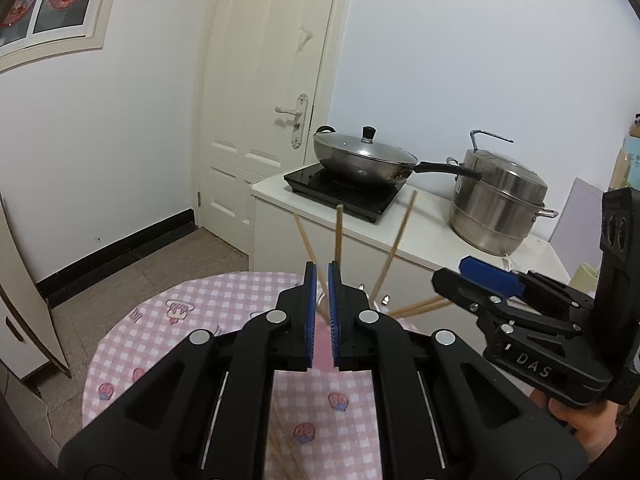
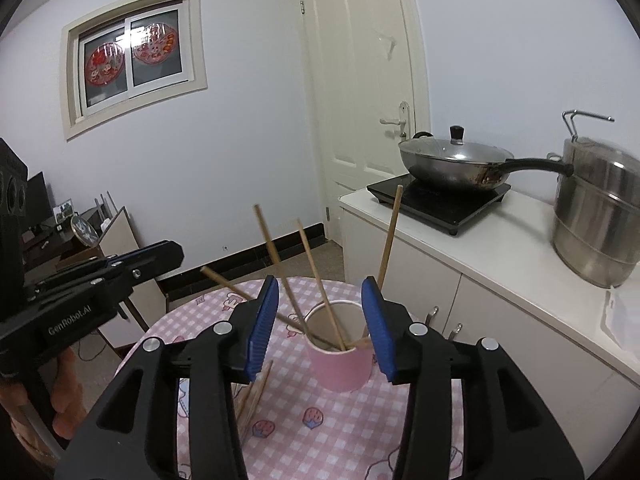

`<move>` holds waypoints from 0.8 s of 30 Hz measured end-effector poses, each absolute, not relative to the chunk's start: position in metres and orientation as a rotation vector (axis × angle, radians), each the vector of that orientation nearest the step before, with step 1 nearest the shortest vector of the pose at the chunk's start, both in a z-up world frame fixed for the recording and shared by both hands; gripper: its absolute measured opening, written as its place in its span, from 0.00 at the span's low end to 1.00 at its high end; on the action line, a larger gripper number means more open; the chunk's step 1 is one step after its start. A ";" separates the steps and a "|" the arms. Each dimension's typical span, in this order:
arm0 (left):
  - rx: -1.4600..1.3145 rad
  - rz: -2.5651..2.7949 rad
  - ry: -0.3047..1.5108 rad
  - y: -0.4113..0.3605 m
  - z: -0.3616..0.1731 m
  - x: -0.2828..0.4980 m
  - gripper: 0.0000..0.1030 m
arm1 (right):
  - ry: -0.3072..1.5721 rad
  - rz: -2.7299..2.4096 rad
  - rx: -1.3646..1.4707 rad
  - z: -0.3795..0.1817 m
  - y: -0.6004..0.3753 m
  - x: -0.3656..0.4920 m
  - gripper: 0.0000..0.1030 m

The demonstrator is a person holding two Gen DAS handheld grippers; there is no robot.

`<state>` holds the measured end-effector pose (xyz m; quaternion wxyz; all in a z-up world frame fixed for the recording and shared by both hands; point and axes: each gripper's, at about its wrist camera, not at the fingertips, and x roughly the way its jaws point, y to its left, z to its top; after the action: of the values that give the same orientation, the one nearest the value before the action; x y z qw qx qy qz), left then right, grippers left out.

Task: Organize utensils
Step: 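Move both open grippers back down to the chopstick pile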

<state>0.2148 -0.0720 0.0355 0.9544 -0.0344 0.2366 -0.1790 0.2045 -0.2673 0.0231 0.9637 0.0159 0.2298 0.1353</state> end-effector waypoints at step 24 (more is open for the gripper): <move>-0.092 -0.292 0.653 0.005 -0.013 0.172 0.64 | 0.522 0.398 -0.129 0.005 -0.188 0.148 0.46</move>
<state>0.1722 0.0051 -0.0133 0.9356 -0.0452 0.3197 -0.1430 0.1480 -0.1884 0.0050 0.9446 -0.0634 0.2561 0.1951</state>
